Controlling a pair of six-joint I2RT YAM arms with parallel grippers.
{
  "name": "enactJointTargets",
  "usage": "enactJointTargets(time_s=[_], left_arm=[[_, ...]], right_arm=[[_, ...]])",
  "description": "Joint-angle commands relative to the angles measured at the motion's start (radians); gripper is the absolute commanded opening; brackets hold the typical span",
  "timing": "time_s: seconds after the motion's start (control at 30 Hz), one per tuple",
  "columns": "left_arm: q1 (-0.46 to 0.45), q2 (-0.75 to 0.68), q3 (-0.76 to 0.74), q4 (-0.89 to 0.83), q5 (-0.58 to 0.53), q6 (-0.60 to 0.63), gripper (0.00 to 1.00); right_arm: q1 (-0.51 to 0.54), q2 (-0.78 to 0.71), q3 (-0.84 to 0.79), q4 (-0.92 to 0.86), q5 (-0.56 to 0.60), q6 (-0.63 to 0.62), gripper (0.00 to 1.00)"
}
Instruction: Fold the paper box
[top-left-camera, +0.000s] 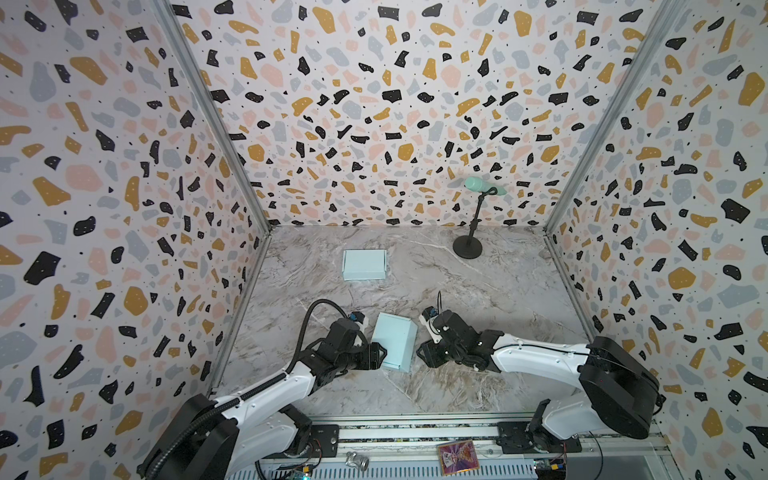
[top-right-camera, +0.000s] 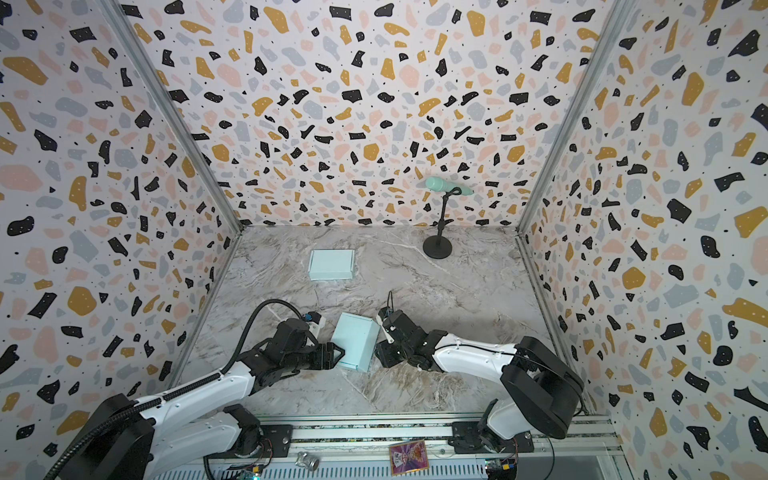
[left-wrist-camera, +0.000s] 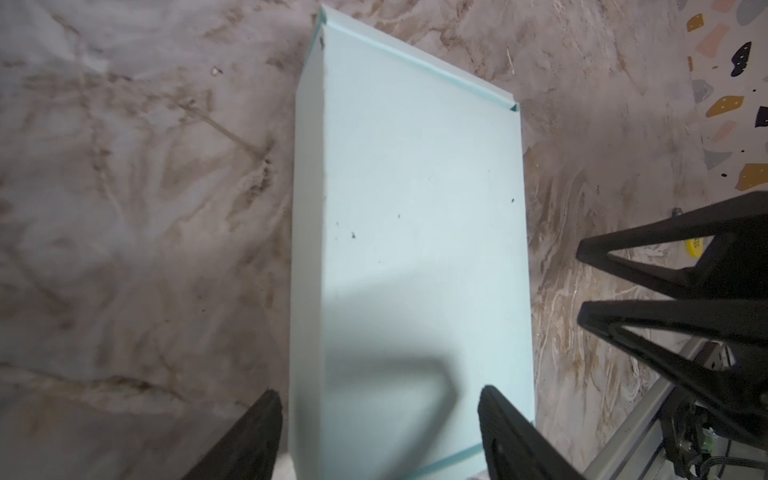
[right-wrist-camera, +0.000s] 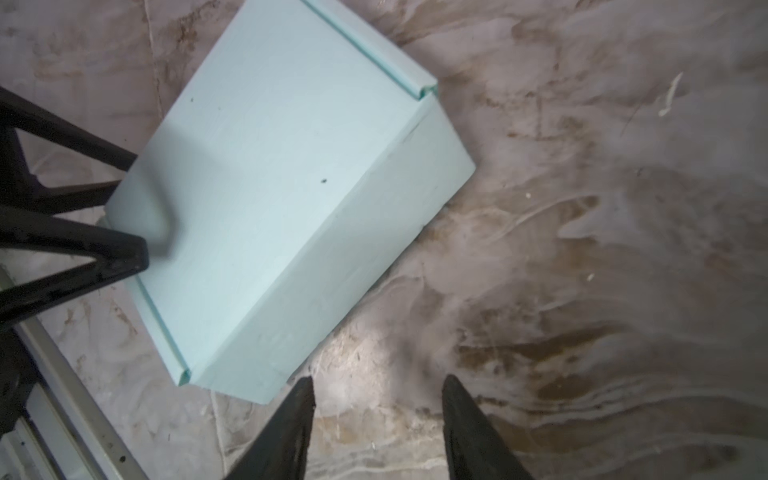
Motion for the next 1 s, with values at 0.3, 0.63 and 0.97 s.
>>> enactJointTargets(time_s=[0.3, 0.63, 0.97], left_arm=[[-0.049, 0.032, -0.016, 0.096, 0.021, -0.050, 0.75], [-0.096, 0.047, -0.025, 0.136, 0.012, -0.086, 0.73], [-0.148, 0.052, -0.042, 0.204, 0.008, -0.152, 0.72]], right_arm=[[0.064, 0.076, 0.028, 0.002, 0.032, 0.064, 0.42], [0.066, 0.109, 0.035, 0.019, 0.035, 0.063, 0.39], [0.068, 0.120, 0.046, 0.029, 0.029, 0.060, 0.39]])
